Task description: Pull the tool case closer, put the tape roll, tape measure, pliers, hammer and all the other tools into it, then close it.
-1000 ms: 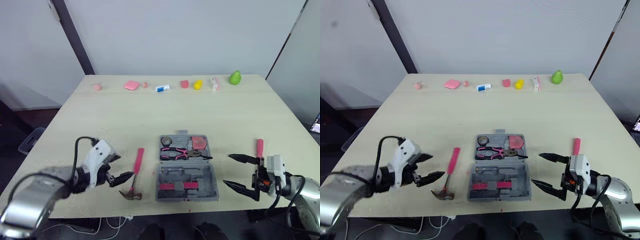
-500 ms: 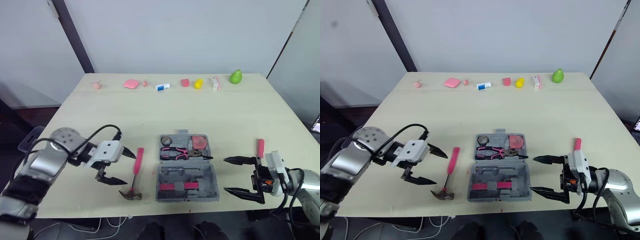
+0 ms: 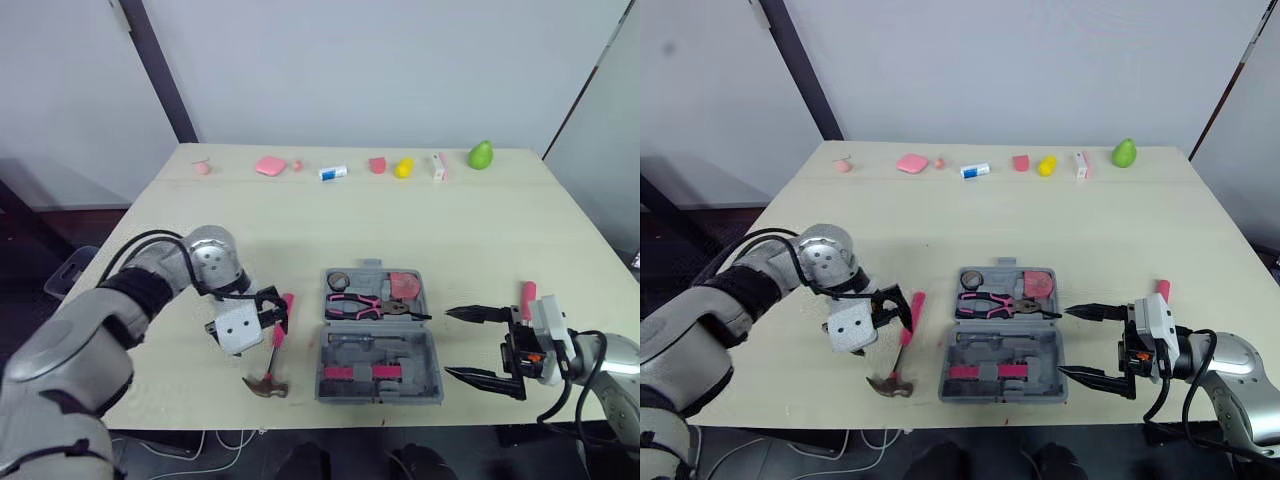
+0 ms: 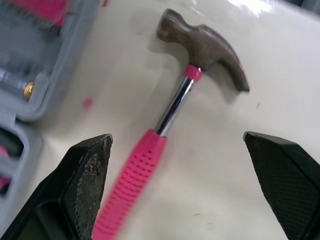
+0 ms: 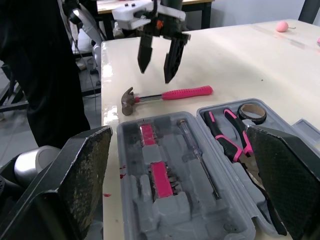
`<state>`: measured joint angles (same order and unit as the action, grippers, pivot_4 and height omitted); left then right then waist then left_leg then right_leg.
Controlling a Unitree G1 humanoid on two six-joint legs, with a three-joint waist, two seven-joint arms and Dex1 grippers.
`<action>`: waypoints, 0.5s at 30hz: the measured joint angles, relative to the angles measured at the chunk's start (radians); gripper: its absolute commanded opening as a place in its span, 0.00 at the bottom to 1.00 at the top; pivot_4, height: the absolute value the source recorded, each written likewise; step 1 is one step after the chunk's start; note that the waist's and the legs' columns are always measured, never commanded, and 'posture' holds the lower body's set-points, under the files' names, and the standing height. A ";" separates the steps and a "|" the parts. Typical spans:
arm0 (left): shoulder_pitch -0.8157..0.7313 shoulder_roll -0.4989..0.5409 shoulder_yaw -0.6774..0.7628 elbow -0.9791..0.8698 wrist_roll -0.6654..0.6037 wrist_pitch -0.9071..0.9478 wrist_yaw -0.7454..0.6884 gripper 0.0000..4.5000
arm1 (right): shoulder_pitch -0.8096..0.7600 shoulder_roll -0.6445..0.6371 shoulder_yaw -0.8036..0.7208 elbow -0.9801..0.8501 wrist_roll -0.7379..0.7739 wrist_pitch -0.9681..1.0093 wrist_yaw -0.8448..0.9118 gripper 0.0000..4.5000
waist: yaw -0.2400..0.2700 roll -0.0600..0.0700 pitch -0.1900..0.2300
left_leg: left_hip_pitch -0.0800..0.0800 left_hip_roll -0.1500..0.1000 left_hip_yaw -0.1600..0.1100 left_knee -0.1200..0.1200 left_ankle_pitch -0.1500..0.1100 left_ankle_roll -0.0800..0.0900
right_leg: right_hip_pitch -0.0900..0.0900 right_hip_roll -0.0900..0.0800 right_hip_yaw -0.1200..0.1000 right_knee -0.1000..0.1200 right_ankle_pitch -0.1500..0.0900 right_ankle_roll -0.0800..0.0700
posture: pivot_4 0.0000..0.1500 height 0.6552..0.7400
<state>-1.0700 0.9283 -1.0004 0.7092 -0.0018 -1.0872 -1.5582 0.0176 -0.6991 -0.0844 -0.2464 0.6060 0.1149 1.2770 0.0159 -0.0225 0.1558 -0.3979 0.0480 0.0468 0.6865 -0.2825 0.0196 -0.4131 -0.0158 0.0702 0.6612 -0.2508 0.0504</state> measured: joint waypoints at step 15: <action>0.013 -0.180 -0.028 0.247 0.157 -0.287 0.013 1.00 | 0.003 0.003 -0.001 -0.019 -0.007 0.011 -0.030 1.00 | -0.004 -0.002 0.001 | 0.000 0.000 -0.001 0.000 0.000 0.000 | 0.000 0.000 0.000 0.001 0.000 0.000 | 1.00 1.00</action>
<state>-1.0568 0.7486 -1.0280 0.9561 0.1553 -1.3742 -1.5457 0.0207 -0.6966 -0.0858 -0.2650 0.5993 0.1257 1.2474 0.0120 -0.0243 0.1569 -0.3977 0.0482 0.0463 0.6868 -0.2826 0.0198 -0.4131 -0.0157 0.0704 0.6622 -0.2506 0.0507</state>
